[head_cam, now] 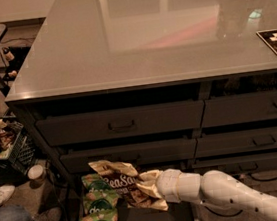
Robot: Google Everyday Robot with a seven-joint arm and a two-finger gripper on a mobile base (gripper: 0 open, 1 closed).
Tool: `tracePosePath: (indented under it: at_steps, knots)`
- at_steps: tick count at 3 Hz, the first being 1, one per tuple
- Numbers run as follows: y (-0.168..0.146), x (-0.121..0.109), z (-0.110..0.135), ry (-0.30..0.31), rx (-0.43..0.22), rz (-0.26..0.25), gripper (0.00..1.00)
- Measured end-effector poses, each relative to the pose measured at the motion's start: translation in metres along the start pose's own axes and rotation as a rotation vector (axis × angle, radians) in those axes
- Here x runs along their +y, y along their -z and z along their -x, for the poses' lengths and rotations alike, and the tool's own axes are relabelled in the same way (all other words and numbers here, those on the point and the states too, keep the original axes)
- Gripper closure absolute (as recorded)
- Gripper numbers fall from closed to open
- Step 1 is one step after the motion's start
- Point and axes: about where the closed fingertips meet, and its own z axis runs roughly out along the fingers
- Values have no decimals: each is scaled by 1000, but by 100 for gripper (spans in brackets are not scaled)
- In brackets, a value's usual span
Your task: Pick brown chip bag from bottom drawer and place on counter
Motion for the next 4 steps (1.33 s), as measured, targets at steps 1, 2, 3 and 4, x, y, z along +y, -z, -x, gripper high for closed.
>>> tracePosePath:
  at_steps: [1, 2, 3, 4]
  knots:
    - [11, 9, 47, 26, -29, -24, 100]
    - [17, 7, 89, 79, -51, -49, 100]
    - [17, 7, 89, 79, -51, -49, 100]
    - [19, 7, 96, 73, -75, -47, 100]
